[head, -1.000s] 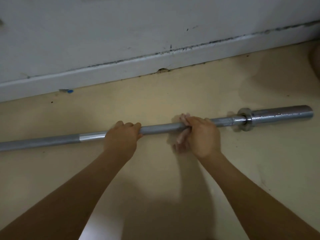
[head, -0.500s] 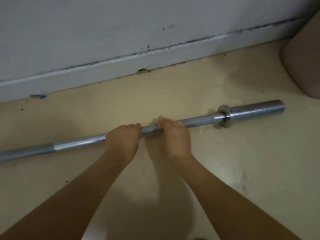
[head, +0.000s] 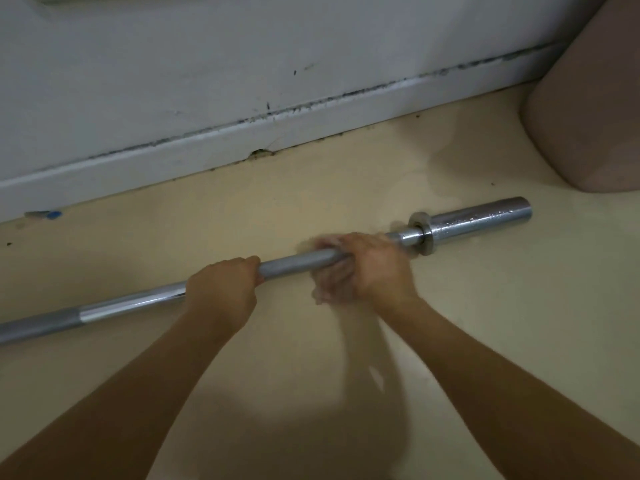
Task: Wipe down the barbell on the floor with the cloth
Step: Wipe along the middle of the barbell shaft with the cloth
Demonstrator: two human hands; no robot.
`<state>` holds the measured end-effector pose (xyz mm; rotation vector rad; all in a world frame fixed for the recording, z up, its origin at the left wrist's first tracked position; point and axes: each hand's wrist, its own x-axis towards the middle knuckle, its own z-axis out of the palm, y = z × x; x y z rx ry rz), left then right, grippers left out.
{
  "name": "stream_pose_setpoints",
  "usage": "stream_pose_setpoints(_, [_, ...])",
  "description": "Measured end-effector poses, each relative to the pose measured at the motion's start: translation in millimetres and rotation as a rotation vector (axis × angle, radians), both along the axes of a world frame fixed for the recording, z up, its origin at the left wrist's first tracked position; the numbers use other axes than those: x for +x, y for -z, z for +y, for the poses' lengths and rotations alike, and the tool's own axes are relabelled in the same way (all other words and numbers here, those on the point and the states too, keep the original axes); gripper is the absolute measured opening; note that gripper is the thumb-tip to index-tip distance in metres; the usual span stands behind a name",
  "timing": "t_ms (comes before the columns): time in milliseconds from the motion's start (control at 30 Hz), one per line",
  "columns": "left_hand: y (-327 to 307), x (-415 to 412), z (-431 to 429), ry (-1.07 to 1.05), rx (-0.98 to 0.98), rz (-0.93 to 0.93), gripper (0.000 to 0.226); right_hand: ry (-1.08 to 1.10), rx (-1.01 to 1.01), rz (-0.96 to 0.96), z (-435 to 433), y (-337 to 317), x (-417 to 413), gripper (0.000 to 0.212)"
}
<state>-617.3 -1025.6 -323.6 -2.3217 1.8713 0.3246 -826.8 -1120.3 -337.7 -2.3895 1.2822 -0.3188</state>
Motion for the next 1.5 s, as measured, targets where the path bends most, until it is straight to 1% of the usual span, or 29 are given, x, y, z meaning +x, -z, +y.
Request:
stream_pose_setpoints(67, [3,0,3,-0.011,-0.029,-0.002,0.014,0.285,-0.071,-0.062,-11,2,-21,0.046])
stream_pose_setpoints(100, [4,0,5,-0.013,-0.043,-0.001,0.013,0.372,-0.12,-0.095,-8,8,-17,0.043])
stream_pose_setpoints(133, [5,-1,6,-0.01,-0.057,0.003,0.012,0.377,-0.13,-0.1,-1,11,-3,0.041])
stream_pose_setpoints(167, [5,-1,6,-0.003,-0.07,0.006,0.011,0.322,-0.106,-0.089,9,13,14,0.039])
stream_pose_setpoints(233, [3,-1,5,-0.004,-0.071,0.01,0.011,0.119,-0.128,-0.093,23,16,32,0.039])
stream_pose_setpoints(267, [1,-1,6,-0.002,-0.069,0.013,0.011,0.027,-0.157,-0.087,19,13,24,0.041])
stream_pose_setpoints(300, [0,-1,6,0.003,-0.073,0.017,0.012,0.006,-0.175,-0.066,9,12,9,0.04])
stream_pose_setpoints(333, [-1,-3,6,0.004,-0.079,0.022,0.013,0.063,-0.186,-0.047,-2,12,-9,0.035])
stream_pose_setpoints(400, [-2,-5,7,-0.022,-0.082,0.026,0.015,0.308,-0.202,-0.077,-13,13,-34,0.024])
stream_pose_setpoints(433, [-1,-6,8,-0.037,-0.086,0.027,0.016,0.391,-0.186,-0.094,-11,18,-32,0.021])
stream_pose_setpoints(467, [-1,-7,9,-0.041,-0.093,0.034,0.016,0.41,-0.166,-0.087,-5,23,-20,0.023])
stream_pose_setpoints(533, [-2,-9,9,-0.038,-0.103,0.052,0.017,0.274,-0.147,-0.106,16,28,7,0.032])
stream_pose_setpoints(600, [-2,-7,9,-0.042,-0.097,0.046,0.018,0.094,-0.149,-0.146,14,17,2,0.034])
stream_pose_setpoints(633, [-3,-7,9,-0.044,-0.092,0.049,0.017,0.079,-0.152,-0.133,7,13,-9,0.034])
stream_pose_setpoints(700, [-2,-8,10,-0.044,-0.102,0.058,0.016,0.25,-0.112,-0.179,-4,3,-25,0.04])
stream_pose_setpoints(733, [-1,-9,10,-0.046,-0.105,0.057,0.015,0.349,-0.082,-0.203,-2,2,-22,0.036])
stream_pose_setpoints(767, [-2,-10,10,-0.051,-0.1,0.057,0.015,0.385,-0.055,-0.214,4,4,-11,0.028])
stream_pose_setpoints(800, [-4,-11,10,-0.052,-0.094,0.054,0.015,0.352,-0.023,-0.209,16,6,8,0.024])
stream_pose_setpoints(867, [-7,-12,10,-0.058,-0.086,0.058,0.017,0.174,-0.021,-0.23,38,11,33,0.035])
stream_pose_setpoints(933, [-11,-12,14,-0.057,-0.096,0.063,0.018,-0.001,-0.013,-0.21,32,8,18,0.04])
stream_pose_setpoints(967, [-12,-13,17,-0.04,-0.103,0.064,0.019,-0.009,-0.02,-0.19,23,7,1,0.039])
stream_pose_setpoints(1067, [-9,-12,23,-0.004,-0.117,0.029,0.035,0.262,-0.202,-0.179,8,10,-40,0.048])
stream_pose_setpoints(1133, [-8,-15,24,-0.037,-0.073,0.007,0.037,0.337,-0.21,-0.177,19,19,-29,0.044])
stream_pose_setpoints(1200, [-9,-17,26,-0.045,-0.054,-0.005,0.036,0.284,-0.099,-0.231,37,24,2,0.037])
stream_pose_setpoints(1233, [-9,-18,27,-0.039,-0.06,-0.014,0.036,0.197,-0.061,-0.239,42,24,9,0.039])
stream_pose_setpoints(1333, [-10,-16,26,-0.044,-0.014,-0.035,0.036,-0.031,-0.095,-0.168,26,14,-12,0.037])
stream_pose_setpoints(1367, [-10,-15,24,-0.049,0.006,-0.035,0.033,-0.017,-0.119,-0.143,18,12,-25,0.036])
stream_pose_setpoints(1433, [-12,-15,23,-0.068,0.019,-0.023,0.027,0.13,-0.143,-0.142,15,8,-33,0.036])
stream_pose_setpoints(1500, [-13,-18,26,-0.086,0.017,0.004,0.026,0.248,-0.112,-0.154,28,11,-9,0.029])
